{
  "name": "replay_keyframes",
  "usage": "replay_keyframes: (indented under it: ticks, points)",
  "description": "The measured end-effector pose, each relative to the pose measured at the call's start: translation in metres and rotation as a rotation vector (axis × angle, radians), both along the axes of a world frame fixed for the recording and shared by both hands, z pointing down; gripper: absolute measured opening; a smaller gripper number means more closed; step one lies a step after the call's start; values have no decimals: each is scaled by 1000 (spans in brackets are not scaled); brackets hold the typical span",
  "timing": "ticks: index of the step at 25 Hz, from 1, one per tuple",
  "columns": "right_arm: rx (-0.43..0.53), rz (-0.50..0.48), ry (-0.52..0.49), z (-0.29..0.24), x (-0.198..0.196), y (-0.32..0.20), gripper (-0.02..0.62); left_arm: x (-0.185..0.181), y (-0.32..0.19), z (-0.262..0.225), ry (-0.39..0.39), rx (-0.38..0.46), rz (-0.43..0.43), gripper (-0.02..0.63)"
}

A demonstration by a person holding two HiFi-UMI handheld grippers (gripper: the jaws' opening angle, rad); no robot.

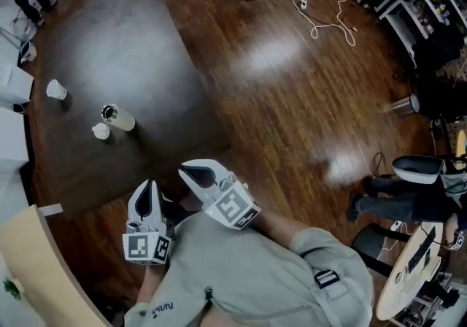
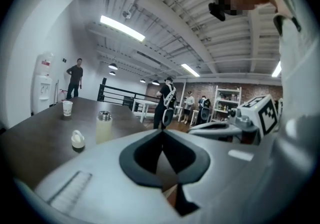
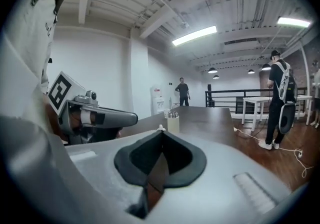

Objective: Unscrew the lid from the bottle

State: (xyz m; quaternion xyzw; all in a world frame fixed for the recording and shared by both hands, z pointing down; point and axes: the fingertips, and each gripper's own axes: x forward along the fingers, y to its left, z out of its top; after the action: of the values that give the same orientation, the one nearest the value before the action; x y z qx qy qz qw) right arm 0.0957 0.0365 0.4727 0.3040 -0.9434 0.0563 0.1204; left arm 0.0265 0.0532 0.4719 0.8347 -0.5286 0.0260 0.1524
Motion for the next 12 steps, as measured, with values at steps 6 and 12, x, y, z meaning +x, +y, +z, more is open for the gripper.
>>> replay_keyframes:
  ticks: [6,12]
  points:
    - [22,-82,-2,-23,46,30,0,54,37,-31,-42,21,-80,2]
    - [22,-12,-36,-36,81,53,0,71,75,-40,-92,17,-110,3]
